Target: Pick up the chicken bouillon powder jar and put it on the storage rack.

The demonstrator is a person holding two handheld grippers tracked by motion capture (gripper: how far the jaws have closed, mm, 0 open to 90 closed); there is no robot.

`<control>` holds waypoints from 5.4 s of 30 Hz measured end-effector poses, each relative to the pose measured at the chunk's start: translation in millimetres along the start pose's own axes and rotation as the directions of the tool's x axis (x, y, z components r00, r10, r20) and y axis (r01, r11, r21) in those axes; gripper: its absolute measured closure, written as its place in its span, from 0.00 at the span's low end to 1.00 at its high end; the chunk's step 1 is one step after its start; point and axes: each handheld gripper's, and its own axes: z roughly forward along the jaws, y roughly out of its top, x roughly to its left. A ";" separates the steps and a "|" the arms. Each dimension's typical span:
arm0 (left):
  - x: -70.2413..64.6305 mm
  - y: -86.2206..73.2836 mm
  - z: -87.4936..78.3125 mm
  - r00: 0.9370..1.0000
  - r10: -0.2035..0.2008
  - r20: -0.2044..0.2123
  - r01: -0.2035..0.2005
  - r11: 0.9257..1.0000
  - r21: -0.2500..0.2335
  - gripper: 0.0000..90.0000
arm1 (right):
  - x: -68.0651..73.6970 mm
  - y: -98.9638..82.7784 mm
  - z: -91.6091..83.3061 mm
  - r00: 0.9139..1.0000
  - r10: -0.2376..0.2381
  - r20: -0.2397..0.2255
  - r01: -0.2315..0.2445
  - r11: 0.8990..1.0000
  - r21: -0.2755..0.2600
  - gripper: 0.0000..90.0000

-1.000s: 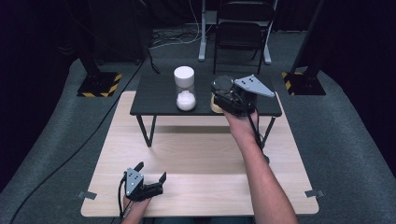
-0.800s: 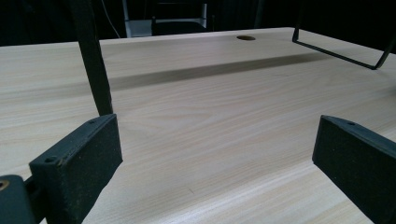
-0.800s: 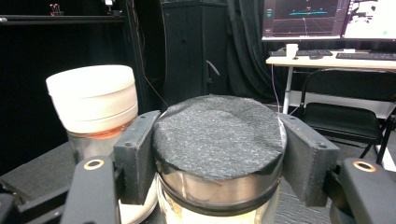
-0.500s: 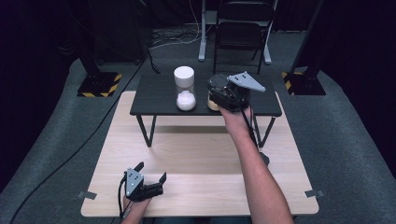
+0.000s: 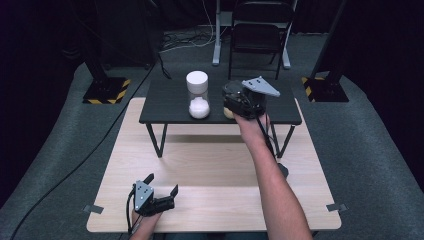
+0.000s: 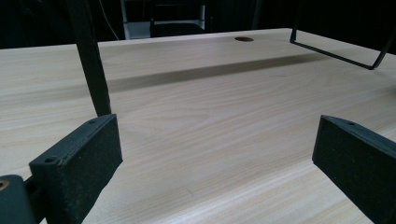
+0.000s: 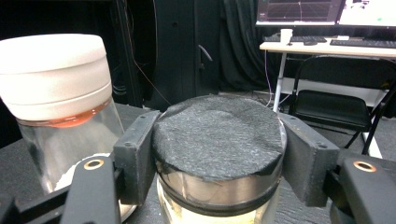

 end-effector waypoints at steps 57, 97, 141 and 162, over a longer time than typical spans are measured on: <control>-1.7 -0.3 -0.7 1.000 0.015 0.012 -0.015 1.000 -0.002 0.01 | -4.5 -2.0 -48.0 0.997 0.054 -0.048 -0.056 0.998 -0.037 0.00; -3.4 -0.6 -1.0 1.000 0.028 0.009 -0.028 1.000 -0.007 0.01 | 4.0 -29.5 -108.8 0.991 0.055 -0.124 -0.064 0.995 -0.071 0.00; -4.7 -0.4 -0.6 0.999 0.036 -0.001 -0.036 0.999 -0.003 0.01 | -47.5 -97.0 -162.8 0.991 0.093 -0.100 -0.100 0.992 -0.073 0.00; -5.0 -0.4 -0.5 0.999 0.040 -0.004 -0.040 0.999 -0.002 0.01 | -61.2 -129.7 -185.6 0.992 0.095 -0.082 -0.102 0.992 -0.073 0.00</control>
